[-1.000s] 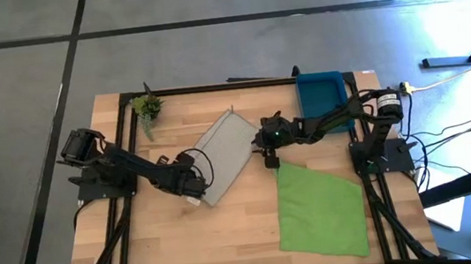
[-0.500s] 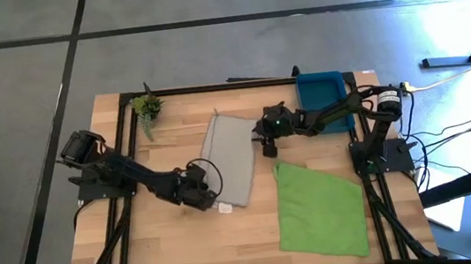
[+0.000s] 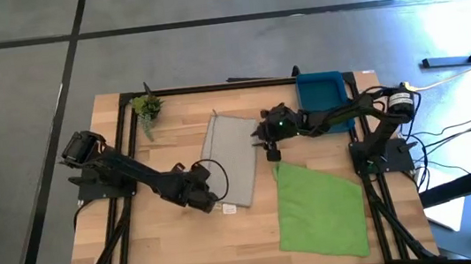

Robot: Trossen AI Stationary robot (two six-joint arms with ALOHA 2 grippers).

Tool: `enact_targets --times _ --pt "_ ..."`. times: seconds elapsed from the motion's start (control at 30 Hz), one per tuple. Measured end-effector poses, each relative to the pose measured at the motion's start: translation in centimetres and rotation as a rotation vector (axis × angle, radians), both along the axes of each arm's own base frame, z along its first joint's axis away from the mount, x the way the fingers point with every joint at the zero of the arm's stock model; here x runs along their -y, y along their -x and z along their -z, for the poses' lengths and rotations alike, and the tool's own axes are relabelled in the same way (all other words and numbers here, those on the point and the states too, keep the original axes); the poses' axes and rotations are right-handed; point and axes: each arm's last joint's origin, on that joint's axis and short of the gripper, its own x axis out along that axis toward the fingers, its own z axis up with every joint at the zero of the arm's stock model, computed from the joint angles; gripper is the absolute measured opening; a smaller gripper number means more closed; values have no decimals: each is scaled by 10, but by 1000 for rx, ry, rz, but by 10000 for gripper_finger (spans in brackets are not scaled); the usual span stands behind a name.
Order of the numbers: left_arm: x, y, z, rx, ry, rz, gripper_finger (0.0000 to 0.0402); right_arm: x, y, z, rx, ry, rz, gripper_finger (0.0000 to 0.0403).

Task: Roll microfiber towels into tight, uniform cylinder then place into a basket
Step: Roll the gray towel

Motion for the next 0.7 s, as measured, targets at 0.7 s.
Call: enact_targets --times 0.7 --pt "0 7 27 52 116 -2 94 -38 -10 35 -104 -30 -89 168"
